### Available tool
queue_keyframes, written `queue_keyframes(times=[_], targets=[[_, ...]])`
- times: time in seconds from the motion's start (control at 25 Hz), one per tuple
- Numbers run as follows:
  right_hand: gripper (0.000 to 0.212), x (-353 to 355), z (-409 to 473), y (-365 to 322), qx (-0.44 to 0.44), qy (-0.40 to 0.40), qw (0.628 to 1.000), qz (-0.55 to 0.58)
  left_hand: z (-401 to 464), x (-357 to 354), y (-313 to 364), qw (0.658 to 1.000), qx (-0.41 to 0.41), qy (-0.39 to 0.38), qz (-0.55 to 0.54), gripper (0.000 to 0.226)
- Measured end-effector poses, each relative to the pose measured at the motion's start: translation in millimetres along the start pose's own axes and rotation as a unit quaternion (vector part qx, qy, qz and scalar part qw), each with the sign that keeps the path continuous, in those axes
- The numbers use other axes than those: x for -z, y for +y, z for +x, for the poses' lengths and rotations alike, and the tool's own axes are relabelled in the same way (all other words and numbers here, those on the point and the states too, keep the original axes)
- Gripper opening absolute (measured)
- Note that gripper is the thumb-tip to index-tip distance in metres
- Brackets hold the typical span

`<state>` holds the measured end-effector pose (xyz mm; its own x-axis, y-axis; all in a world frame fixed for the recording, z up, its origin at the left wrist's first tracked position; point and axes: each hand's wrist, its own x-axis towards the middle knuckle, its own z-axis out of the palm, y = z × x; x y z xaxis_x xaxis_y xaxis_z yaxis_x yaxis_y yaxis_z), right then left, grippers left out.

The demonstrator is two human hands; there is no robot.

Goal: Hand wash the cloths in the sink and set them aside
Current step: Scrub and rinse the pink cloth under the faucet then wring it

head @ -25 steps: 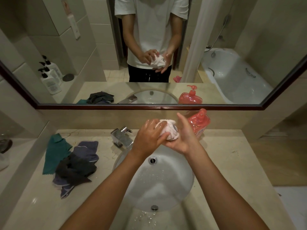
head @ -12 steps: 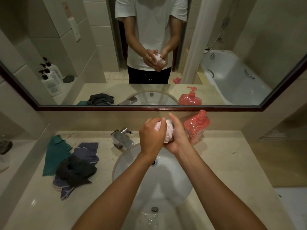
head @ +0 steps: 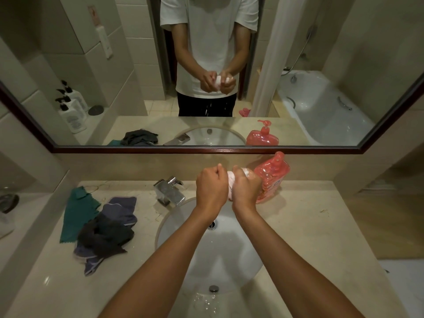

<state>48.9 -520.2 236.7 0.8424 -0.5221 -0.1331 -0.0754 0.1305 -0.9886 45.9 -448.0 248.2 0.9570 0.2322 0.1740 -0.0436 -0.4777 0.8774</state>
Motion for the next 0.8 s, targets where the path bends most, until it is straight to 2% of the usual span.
queue_keyframes(times=[0.2,0.4,0.56,0.8], targets=[[0.040,9.6,-1.5,5.1,0.160,0.007,0.984,-0.080,1.0,-3.0,-5.0,0.993,0.105,-0.055,-0.021,0.047],[0.038,16.5,2.1,3.0,0.312,-0.015,0.942,-0.124,3.3,-2.1,-6.3,0.981,0.128,-0.114,-0.093,0.030],[0.034,21.0,0.8,2.9,0.337,-0.048,0.935,-0.097,4.1,-1.1,-15.9,0.970,0.130,-0.153,-0.140,0.055],[0.040,20.4,2.4,2.4,0.378,-0.067,0.914,-0.130,9.3,2.7,-17.8,0.951,0.154,-0.187,-0.194,0.034]])
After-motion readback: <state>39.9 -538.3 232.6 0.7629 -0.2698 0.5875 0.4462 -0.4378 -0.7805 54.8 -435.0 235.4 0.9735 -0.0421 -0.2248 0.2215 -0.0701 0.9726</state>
